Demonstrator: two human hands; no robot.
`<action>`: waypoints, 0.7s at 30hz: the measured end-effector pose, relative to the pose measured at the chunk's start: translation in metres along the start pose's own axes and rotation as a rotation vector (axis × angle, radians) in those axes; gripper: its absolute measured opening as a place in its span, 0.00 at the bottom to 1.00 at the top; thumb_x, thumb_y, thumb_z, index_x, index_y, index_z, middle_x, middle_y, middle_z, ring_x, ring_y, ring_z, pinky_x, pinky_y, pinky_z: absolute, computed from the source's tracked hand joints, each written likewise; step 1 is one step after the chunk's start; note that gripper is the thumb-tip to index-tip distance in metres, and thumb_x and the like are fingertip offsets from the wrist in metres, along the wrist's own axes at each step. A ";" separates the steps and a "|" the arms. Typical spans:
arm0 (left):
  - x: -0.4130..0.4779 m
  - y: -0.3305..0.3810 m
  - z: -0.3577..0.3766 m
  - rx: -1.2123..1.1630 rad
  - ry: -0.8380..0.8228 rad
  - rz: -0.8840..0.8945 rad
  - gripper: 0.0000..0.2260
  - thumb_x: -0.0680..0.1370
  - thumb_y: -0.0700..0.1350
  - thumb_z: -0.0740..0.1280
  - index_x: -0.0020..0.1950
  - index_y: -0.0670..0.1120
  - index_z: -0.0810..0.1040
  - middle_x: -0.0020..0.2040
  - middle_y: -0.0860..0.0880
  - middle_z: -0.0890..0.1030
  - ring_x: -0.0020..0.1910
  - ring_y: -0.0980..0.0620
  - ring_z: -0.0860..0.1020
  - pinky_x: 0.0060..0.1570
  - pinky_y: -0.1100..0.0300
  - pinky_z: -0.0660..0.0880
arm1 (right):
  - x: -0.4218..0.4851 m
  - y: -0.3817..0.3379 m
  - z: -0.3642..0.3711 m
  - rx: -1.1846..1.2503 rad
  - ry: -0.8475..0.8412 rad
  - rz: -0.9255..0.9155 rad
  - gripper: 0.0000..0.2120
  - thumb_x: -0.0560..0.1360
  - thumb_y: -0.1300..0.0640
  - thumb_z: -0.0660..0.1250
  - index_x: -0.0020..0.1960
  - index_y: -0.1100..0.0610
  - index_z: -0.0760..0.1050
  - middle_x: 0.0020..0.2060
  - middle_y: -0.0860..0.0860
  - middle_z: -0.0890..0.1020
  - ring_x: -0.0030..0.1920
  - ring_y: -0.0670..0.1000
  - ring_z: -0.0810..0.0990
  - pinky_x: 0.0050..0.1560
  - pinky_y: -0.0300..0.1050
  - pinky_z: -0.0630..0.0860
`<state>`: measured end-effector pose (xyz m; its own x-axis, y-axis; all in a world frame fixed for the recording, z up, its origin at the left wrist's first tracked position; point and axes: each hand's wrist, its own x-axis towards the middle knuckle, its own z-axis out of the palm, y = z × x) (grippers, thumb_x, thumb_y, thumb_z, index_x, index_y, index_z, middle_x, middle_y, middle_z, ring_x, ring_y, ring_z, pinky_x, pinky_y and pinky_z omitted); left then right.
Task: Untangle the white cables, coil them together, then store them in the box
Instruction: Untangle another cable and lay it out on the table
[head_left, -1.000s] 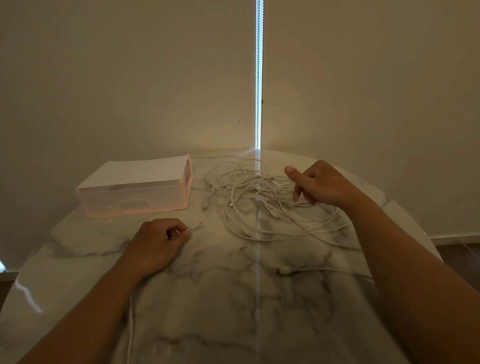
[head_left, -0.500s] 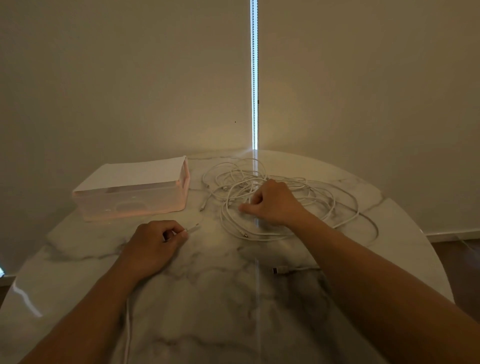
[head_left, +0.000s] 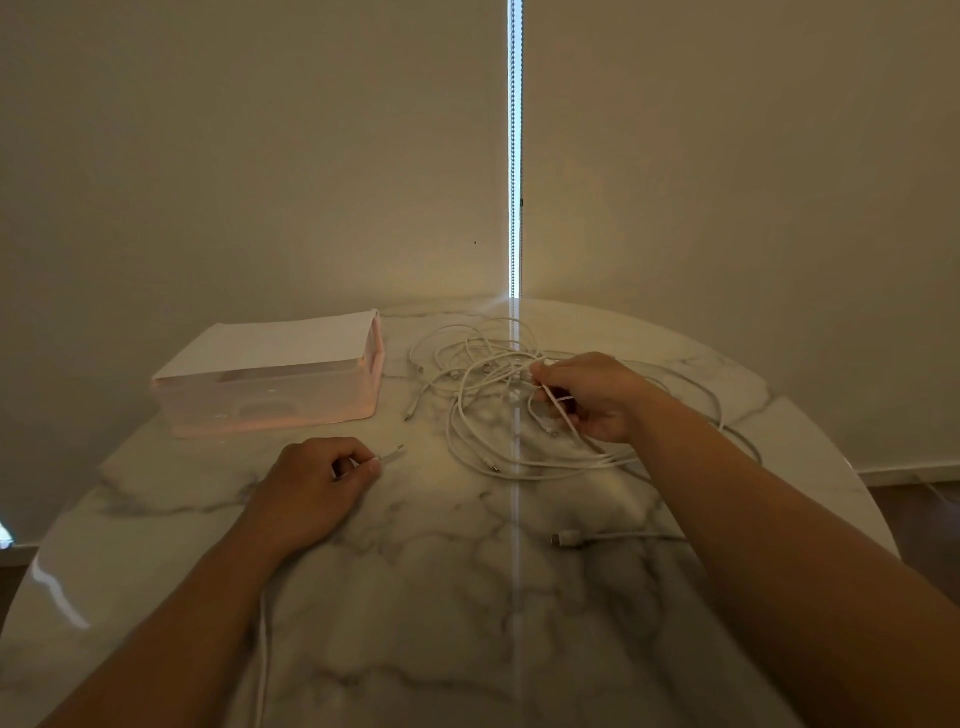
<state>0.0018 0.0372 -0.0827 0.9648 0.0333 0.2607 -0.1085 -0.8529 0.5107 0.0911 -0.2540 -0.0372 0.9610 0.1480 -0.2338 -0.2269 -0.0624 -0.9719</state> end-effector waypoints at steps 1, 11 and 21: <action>0.000 0.000 0.000 0.001 0.000 0.002 0.05 0.77 0.50 0.69 0.42 0.55 0.83 0.36 0.54 0.80 0.37 0.58 0.76 0.39 0.62 0.72 | 0.000 -0.001 -0.002 -0.010 0.014 -0.011 0.08 0.79 0.59 0.66 0.44 0.63 0.76 0.32 0.56 0.76 0.25 0.49 0.71 0.22 0.38 0.63; 0.001 -0.001 0.000 0.012 -0.010 0.002 0.05 0.77 0.52 0.68 0.43 0.56 0.82 0.38 0.55 0.80 0.38 0.58 0.76 0.38 0.64 0.70 | -0.003 -0.015 -0.015 0.169 0.077 -0.490 0.05 0.80 0.60 0.65 0.48 0.60 0.77 0.32 0.52 0.75 0.31 0.49 0.68 0.32 0.44 0.61; 0.000 0.001 0.000 0.021 -0.004 0.003 0.05 0.77 0.51 0.68 0.43 0.56 0.82 0.38 0.56 0.80 0.38 0.58 0.76 0.37 0.66 0.69 | 0.005 -0.009 -0.030 -0.542 0.527 -0.482 0.03 0.73 0.56 0.72 0.41 0.54 0.83 0.36 0.50 0.83 0.36 0.46 0.80 0.42 0.42 0.75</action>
<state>0.0014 0.0362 -0.0826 0.9654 0.0287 0.2593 -0.1067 -0.8636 0.4928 0.1024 -0.2825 -0.0291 0.9111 -0.1852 0.3683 0.1975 -0.5882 -0.7842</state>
